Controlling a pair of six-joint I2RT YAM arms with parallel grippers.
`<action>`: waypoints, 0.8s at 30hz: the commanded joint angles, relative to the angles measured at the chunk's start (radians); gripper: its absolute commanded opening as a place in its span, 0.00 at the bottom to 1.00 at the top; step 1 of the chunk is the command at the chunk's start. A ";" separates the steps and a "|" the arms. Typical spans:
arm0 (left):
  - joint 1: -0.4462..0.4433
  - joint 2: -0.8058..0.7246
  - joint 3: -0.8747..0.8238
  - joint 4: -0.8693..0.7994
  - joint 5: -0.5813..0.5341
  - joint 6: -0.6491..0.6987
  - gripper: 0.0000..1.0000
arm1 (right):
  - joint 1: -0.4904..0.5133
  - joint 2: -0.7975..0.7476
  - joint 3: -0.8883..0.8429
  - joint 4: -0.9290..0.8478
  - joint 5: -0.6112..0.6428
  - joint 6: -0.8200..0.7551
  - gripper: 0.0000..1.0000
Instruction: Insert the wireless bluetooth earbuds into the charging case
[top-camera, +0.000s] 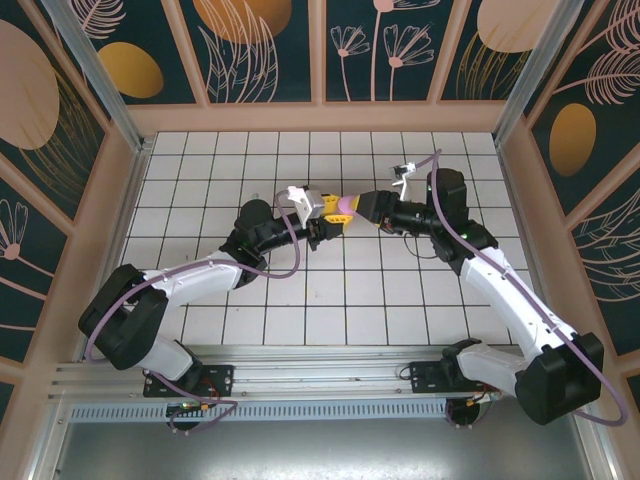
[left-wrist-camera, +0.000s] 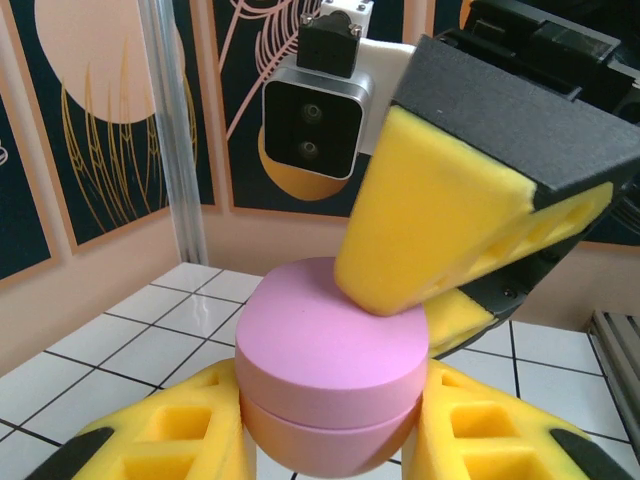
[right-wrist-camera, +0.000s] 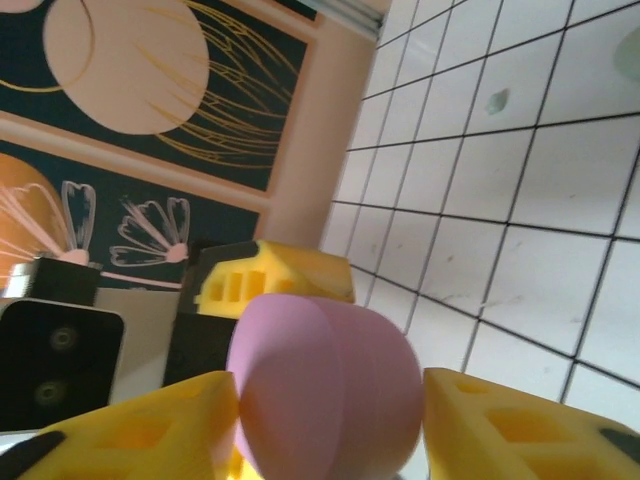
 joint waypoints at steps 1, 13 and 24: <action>-0.005 -0.013 0.032 0.075 -0.002 -0.021 0.14 | -0.004 0.004 -0.011 0.082 -0.067 0.041 0.41; -0.004 -0.080 -0.006 -0.063 -0.065 0.091 0.54 | -0.027 -0.011 -0.019 0.083 -0.015 0.053 0.23; -0.004 -0.187 -0.056 -0.281 -0.402 0.158 0.99 | -0.326 0.086 -0.027 -0.122 0.059 -0.200 0.23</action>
